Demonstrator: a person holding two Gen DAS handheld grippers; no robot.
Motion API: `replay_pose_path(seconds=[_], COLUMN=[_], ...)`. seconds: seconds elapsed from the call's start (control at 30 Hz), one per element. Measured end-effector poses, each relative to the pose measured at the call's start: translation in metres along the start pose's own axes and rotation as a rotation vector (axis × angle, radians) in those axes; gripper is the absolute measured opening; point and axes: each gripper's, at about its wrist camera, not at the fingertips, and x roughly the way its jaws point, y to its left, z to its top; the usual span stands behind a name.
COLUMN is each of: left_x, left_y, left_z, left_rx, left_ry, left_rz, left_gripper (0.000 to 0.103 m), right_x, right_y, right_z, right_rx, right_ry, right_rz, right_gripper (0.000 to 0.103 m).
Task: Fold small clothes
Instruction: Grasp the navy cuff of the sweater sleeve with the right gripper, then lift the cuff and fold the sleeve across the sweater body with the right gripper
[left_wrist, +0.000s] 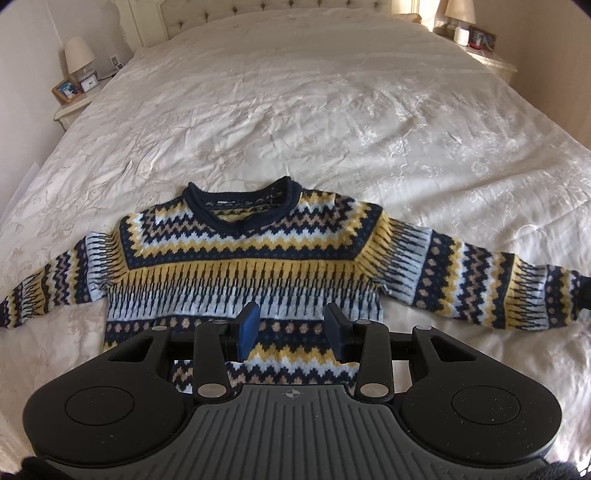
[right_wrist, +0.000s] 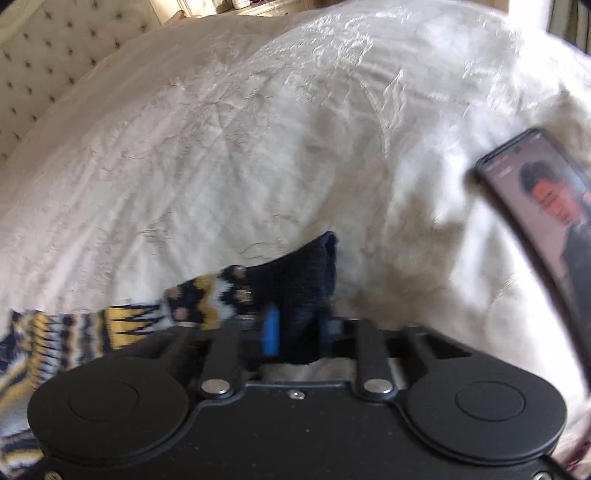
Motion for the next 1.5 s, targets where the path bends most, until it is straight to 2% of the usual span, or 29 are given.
replay_pose_path(seconds=[0.17,0.37,0.53,0.8,1.03,1.23,1.37,1.5], left_x=[-0.008,-0.013,-0.017,-0.006,0.012,0.028,0.033,0.037], left_y=[0.007,0.023,0.049,0.123,0.209,0.286,0.327,0.353], left_z=[-0.004,-0.01,-0.017,-0.028,-0.039,-0.046,-0.051,-0.054], left_rx=[-0.006,-0.024,-0.05,-0.095,-0.101,-0.139,-0.147,-0.165], left_ry=[-0.01,-0.015,-0.029,-0.03,-0.02,0.008,0.022,0.037], left_rz=[0.017,0.012,0.001,-0.02,-0.027,0.018,0.053,0.07], left_gripper=[0.038,0.038,0.038,0.038,0.038,0.038,0.038,0.038], right_x=[-0.016,-0.058,-0.09,-0.108,-0.094,-0.052,-0.024,0.002], right_y=[0.013,0.058,0.12,0.265,0.428,0.556,0.619,0.656], right_z=[0.004,0.021,0.028,0.012,-0.046,-0.126,-0.182,-0.226], right_rx=[0.004,-0.065,-0.143,-0.274,-0.416,-0.53,-0.598,-0.662], right_ry=[-0.016,-0.077,-0.117,-0.132,-0.092,0.001,0.067,0.12], right_rz=[0.042,0.133,0.213,0.31,0.398,0.487,0.51,0.485], right_gripper=[0.018,0.017,0.017,0.017,0.017,0.017,0.017,0.017])
